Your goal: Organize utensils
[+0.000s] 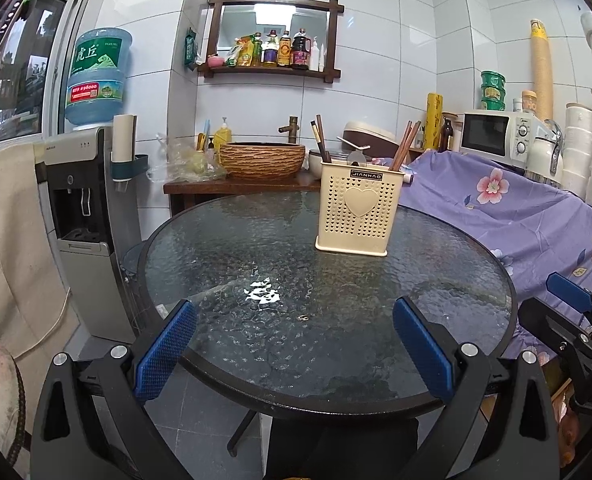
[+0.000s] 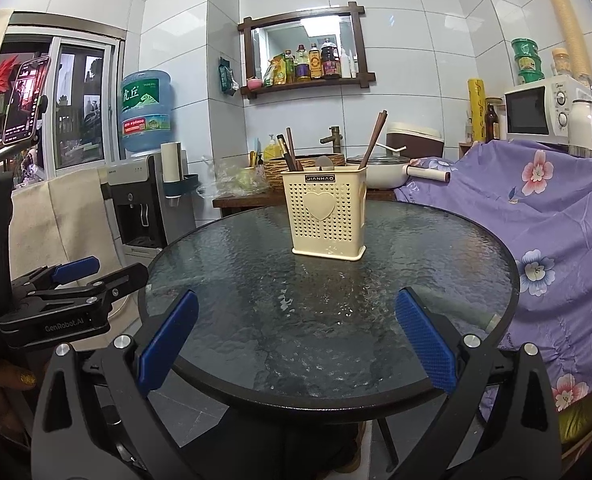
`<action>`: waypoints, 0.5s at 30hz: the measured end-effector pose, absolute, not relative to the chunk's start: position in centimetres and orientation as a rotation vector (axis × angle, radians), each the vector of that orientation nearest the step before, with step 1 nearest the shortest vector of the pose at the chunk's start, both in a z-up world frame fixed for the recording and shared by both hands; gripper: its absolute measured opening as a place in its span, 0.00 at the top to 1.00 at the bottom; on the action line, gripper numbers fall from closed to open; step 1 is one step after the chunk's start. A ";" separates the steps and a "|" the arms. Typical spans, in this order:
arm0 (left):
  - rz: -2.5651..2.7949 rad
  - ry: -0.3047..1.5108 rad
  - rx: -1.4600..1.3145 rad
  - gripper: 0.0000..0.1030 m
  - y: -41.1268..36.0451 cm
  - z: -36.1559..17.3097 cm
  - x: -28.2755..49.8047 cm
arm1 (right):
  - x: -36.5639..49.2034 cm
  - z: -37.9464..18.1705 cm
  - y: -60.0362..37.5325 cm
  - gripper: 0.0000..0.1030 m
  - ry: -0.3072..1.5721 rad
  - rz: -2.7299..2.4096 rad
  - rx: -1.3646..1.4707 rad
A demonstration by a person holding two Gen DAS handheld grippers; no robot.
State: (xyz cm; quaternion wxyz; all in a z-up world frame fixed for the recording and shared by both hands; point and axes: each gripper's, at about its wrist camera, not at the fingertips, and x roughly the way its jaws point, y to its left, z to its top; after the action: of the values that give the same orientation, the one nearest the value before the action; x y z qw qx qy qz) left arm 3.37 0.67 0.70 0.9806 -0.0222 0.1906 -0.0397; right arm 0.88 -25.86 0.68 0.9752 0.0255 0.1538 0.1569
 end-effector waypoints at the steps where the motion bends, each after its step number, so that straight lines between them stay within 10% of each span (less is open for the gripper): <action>1: -0.079 0.385 -0.045 0.06 0.6 0.7 3.4 | 0.9 0.7 -25.8 0.06 0.310 0.317 0.050; 15: -0.081 0.393 -0.042 0.06 0.5 0.5 3.4 | 0.9 0.5 -25.7 0.06 0.320 0.322 0.054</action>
State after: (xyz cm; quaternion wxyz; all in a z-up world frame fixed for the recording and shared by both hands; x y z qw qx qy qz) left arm 3.43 0.51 0.46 0.9797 -0.0210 0.1953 -0.0404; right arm 0.91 -25.71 0.54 0.9740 0.0268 0.1586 0.1595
